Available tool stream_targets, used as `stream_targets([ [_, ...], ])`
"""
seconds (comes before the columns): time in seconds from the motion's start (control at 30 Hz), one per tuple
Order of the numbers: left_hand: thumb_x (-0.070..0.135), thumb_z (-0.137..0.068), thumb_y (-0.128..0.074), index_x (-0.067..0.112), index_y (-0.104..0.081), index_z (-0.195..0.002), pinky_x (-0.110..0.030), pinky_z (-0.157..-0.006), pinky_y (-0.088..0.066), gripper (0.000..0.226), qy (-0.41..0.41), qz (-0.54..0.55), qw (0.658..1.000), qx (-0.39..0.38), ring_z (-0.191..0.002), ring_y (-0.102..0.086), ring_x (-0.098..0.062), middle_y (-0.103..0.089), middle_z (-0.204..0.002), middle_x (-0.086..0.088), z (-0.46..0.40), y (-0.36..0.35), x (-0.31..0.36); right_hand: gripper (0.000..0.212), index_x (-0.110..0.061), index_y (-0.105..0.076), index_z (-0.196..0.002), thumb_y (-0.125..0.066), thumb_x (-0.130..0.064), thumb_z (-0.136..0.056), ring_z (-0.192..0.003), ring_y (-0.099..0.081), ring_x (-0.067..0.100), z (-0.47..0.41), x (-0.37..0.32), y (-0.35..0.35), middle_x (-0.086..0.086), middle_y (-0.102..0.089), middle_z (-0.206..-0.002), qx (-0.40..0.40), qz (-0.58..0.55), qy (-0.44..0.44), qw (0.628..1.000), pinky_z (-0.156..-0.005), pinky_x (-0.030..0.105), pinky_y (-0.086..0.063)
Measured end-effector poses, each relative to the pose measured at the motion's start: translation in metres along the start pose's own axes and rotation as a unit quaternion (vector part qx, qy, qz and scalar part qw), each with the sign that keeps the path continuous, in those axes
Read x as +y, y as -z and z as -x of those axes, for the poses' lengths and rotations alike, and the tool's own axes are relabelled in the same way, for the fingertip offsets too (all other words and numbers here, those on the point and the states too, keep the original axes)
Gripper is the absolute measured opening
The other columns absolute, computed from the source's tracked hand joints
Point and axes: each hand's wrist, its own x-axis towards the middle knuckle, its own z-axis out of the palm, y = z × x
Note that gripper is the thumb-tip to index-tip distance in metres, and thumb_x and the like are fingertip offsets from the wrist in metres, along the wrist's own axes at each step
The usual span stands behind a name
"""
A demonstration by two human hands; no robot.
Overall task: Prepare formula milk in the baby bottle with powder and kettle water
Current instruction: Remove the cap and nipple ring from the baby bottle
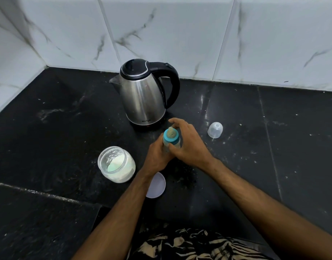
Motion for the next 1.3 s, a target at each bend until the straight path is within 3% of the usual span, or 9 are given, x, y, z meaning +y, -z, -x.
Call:
stream_targets([
  [0.1, 0.022, -0.081, -0.077, 0.021, -0.052, -0.133, -0.016, -0.094, -0.049, 0.057, -0.006, -0.009, 1.0, 0.001, -0.108, -0.06, 0.004, -0.062, -0.119, 0.013, -0.0003, -0.0002, 0.0011, 0.079, -0.016, -0.041, -0.141, -0.078, -0.035, -0.074, -0.125, -0.046, 0.014, -0.0005, 0.0026, 0.0012, 0.003, -0.047, -0.136, -0.011, -0.007, 0.007, 1.0, -0.106, 0.035, -0.043],
  [0.27, 0.017, -0.081, -0.077, 0.016, -0.047, -0.138, 0.0, -0.084, -0.042, 0.065, -0.007, -0.008, 1.0, -0.003, -0.111, -0.051, 0.004, -0.053, -0.122, 0.015, 0.0007, -0.001, 0.0037, 0.074, -0.019, -0.044, -0.138, -0.08, -0.039, -0.077, -0.112, -0.052, 0.014, -0.0024, 0.0024, -0.0026, 0.001, -0.057, -0.123, 0.012, 0.02, -0.027, 0.999, -0.098, 0.036, -0.048],
  [0.43, 0.018, -0.079, -0.079, 0.023, -0.054, -0.128, 0.0, -0.084, -0.044, 0.055, 0.001, -0.011, 1.0, 0.006, -0.098, -0.054, 0.024, -0.058, -0.108, 0.023, -0.0003, -0.0017, -0.0005, 0.076, -0.017, -0.041, -0.141, -0.079, -0.027, -0.076, -0.118, -0.05, 0.014, -0.0037, 0.0018, 0.002, 0.0, -0.053, -0.128, -0.022, -0.026, -0.012, 0.999, -0.102, 0.033, -0.046],
  [0.5, 0.018, -0.08, -0.078, 0.02, -0.054, -0.128, -0.001, -0.084, -0.044, 0.054, -0.006, -0.014, 1.0, 0.008, -0.098, -0.055, 0.022, -0.059, -0.111, 0.02, -0.0007, -0.0022, 0.0001, 0.084, -0.019, -0.04, -0.142, -0.083, -0.034, -0.073, -0.124, -0.046, 0.014, -0.0049, 0.0035, 0.0013, 0.002, -0.046, -0.136, -0.029, -0.02, -0.019, 0.999, -0.104, 0.03, -0.043],
  [0.63, 0.017, -0.08, -0.078, 0.018, -0.05, -0.134, 0.005, -0.08, -0.039, 0.061, -0.006, -0.005, 1.0, 0.005, -0.095, -0.052, 0.019, -0.053, -0.113, 0.021, 0.0001, -0.0024, 0.0044, 0.073, -0.019, -0.045, -0.136, -0.082, -0.036, -0.075, -0.111, -0.052, 0.013, -0.0058, 0.0039, -0.0018, -0.001, -0.057, -0.121, -0.004, 0.004, -0.032, 0.999, -0.096, 0.034, -0.049],
  [0.83, 0.02, -0.08, -0.078, 0.027, -0.054, -0.127, -0.012, -0.09, -0.048, 0.054, -0.017, -0.01, 1.0, 0.013, -0.105, -0.059, 0.011, -0.062, -0.114, 0.018, -0.0003, -0.0013, -0.0004, 0.075, -0.02, -0.042, -0.14, -0.071, -0.024, -0.071, -0.124, -0.047, 0.013, -0.005, 0.0027, 0.0025, -0.002, -0.049, -0.134, -0.06, -0.049, -0.011, 0.997, -0.105, 0.034, -0.045],
  [1.03, 0.021, -0.08, -0.079, 0.02, -0.05, -0.135, -0.004, -0.087, -0.043, 0.062, -0.018, -0.01, 1.0, 0.005, -0.108, -0.056, 0.005, -0.057, -0.121, 0.015, 0.0, -0.0018, 0.0039, 0.068, -0.019, -0.048, -0.132, -0.081, -0.036, -0.075, -0.111, -0.05, 0.012, -0.0043, 0.0037, -0.0048, -0.002, -0.054, -0.123, 0.008, 0.009, -0.024, 1.0, -0.097, 0.034, -0.049],
  [1.2, 0.019, -0.079, -0.08, 0.026, -0.052, -0.13, -0.003, -0.083, -0.044, 0.058, -0.006, 0.001, 1.0, 0.009, -0.101, -0.057, 0.019, -0.06, -0.113, 0.019, 0.0009, -0.0008, 0.0015, 0.068, -0.022, -0.045, -0.137, -0.077, -0.025, -0.077, -0.117, -0.049, 0.011, -0.0033, 0.0016, 0.0, -0.004, -0.055, -0.127, -0.028, -0.019, -0.008, 0.999, -0.101, 0.035, -0.046],
  [1.3, 0.021, -0.08, -0.079, 0.023, -0.051, -0.133, -0.01, -0.09, -0.045, 0.06, -0.015, -0.004, 1.0, 0.008, -0.109, -0.059, 0.003, -0.06, -0.12, 0.015, 0.001, -0.0008, 0.0027, 0.076, -0.019, -0.042, -0.141, -0.08, -0.032, -0.076, -0.124, -0.046, 0.013, -0.0049, 0.0033, 0.0007, 0.0, -0.048, -0.137, -0.031, -0.017, -0.014, 0.999, -0.105, 0.03, -0.043],
])
